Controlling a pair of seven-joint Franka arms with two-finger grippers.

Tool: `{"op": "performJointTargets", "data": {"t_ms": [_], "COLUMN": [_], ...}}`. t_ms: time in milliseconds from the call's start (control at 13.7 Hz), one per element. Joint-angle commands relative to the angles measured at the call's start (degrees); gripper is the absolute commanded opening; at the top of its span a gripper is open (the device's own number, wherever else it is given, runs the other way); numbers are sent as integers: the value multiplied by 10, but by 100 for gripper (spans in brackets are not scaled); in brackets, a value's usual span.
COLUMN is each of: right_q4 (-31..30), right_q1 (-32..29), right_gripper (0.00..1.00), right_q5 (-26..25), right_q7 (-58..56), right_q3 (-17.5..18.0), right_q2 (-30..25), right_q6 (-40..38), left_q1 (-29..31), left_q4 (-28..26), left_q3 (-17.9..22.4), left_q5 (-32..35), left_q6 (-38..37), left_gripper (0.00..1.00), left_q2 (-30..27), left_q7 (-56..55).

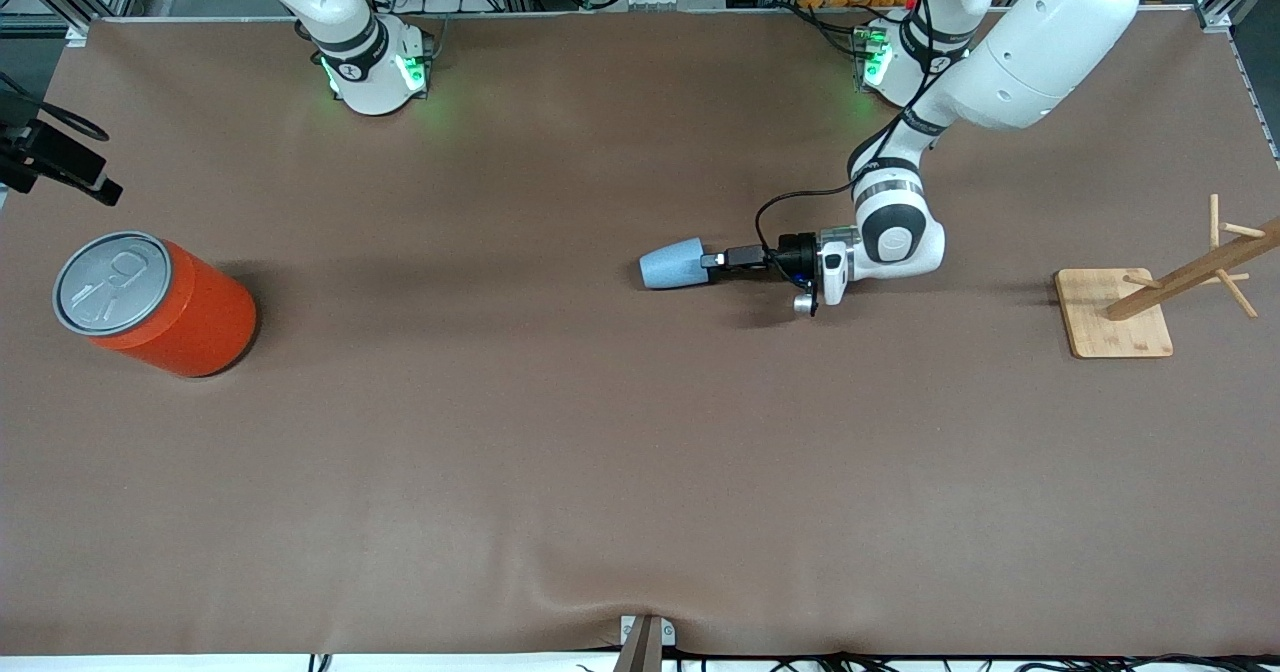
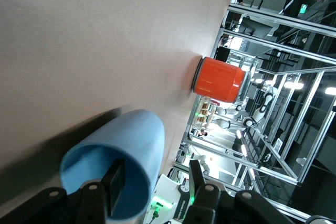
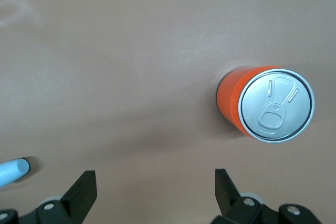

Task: Flip cup
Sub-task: 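Lift the blue cup with the left gripper toward the wooden stand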

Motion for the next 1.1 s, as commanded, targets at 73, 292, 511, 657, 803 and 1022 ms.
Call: {"op": "performJointTargets", "data": {"t_ms": [73,292,511,657,803,1022], "right_q4": [-11,-11,-11,-11,-11,-11], "right_q1": [7,8,7,7,7,5], "right_gripper": [100,100,100,100,100,100], "right_q5": [9,5,1,1,1,-2], "right_q7": [1,-12,-49,-48,-48,-50], "right_q3": [-8,-9,-9,-9,-9,-8], "right_q2": [-10,-11,-11,-12,-12,-12], "right_q6": [0,-1,0,-2,-2,-2], "left_q1": [-15,-15,-13,-5,-4,2], "left_q4": [10,11,11,11,10,10], "left_q3": [-1,-1,-1,-1,1,6], "left_q5": [-31,-32,-32,-32,-31,-23], "left_q6": [-4,-3,-3,-3,3,13], "left_gripper": [39,0,0,0,0,0], "left_q2": [12,13,9,-2,-36,-95], "left_q7": [16,16,15,11,5,-52]}}
